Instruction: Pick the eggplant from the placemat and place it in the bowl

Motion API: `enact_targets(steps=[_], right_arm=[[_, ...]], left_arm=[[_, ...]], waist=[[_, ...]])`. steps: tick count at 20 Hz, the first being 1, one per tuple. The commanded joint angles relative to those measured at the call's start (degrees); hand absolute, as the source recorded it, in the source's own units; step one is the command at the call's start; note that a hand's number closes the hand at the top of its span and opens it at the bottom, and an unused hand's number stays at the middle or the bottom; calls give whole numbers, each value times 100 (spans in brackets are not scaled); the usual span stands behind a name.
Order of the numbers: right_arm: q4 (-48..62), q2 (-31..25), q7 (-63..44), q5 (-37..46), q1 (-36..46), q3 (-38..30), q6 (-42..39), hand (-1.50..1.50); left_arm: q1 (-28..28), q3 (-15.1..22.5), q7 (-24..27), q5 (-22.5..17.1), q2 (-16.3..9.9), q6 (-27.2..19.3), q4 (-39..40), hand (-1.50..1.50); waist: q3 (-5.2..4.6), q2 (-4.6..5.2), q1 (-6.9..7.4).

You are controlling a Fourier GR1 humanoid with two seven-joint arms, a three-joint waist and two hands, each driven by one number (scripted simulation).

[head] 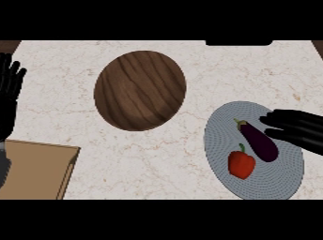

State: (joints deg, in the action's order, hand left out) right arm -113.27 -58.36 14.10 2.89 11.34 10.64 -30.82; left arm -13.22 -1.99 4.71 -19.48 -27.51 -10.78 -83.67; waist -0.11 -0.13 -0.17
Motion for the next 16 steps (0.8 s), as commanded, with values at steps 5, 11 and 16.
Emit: enact_targets(steps=[5,11,16], right_arm=[[22,-1041,-238,572,784,118,-1426,-150],[405,-213,-455,1214,1350,547,-1978,-150],[814,340,-29,2253,1089,842,-1685,-150]], left_arm=[[-40,-139,22,-88,-32,253,77,0],[-256,-47,-382,209,167,-3,-179,0],[-224,-340,-41,186,152,381,341,0]], waist=[[2,32,130],[8,28,110],[10,28,50]])
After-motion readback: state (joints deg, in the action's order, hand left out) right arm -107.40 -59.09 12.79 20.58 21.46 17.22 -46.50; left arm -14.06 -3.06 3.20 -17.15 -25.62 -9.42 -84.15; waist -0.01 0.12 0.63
